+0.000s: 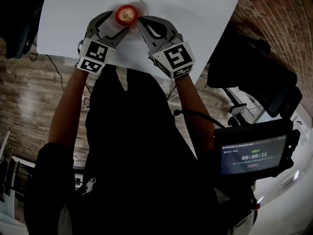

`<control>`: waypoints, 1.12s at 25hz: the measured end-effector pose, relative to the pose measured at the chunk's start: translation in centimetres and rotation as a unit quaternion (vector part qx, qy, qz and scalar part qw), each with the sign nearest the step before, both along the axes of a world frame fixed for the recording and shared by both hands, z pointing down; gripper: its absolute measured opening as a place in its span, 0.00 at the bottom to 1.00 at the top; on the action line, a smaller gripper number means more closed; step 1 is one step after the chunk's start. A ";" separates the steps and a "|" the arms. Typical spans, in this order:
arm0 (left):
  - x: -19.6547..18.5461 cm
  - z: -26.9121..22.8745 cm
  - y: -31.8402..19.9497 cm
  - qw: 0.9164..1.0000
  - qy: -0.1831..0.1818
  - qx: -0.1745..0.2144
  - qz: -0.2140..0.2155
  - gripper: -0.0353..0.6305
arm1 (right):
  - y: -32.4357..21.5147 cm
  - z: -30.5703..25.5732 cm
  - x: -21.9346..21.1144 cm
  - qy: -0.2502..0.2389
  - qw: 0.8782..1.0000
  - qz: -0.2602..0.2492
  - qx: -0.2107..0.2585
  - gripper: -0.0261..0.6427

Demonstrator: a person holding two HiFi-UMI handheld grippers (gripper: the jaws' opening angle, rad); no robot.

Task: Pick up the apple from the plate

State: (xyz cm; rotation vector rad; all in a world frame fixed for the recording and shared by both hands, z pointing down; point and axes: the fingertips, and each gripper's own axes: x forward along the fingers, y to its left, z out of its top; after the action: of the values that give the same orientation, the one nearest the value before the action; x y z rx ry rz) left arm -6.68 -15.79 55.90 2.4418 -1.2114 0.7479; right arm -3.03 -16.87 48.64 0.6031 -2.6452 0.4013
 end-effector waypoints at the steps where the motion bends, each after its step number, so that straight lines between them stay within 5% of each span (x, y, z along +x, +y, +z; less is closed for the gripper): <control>1: 0.0 0.0 0.0 1.000 -0.002 0.000 0.001 0.53 | 0.0 0.0 0.0 0.000 1.000 0.000 -0.001 0.05; 11: 0.2 1.0 -0.1 1.000 -0.016 0.001 0.004 0.57 | -0.1 0.0 0.2 -0.001 1.000 0.002 -0.001 0.05; 17: 0.4 2.3 -0.1 0.999 -0.031 0.000 0.006 0.69 | 0.1 0.4 0.6 0.003 1.000 0.002 -0.002 0.05; 28: 0.8 3.2 -0.6 0.999 -0.032 0.001 0.003 0.69 | 0.3 0.8 0.7 0.007 1.000 -0.002 0.000 0.05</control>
State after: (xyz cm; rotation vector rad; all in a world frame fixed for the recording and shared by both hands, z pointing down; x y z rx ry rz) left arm -5.85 -16.38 59.10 2.4411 -1.2308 0.8335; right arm -2.35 -16.56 49.42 0.5991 -2.6319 0.3954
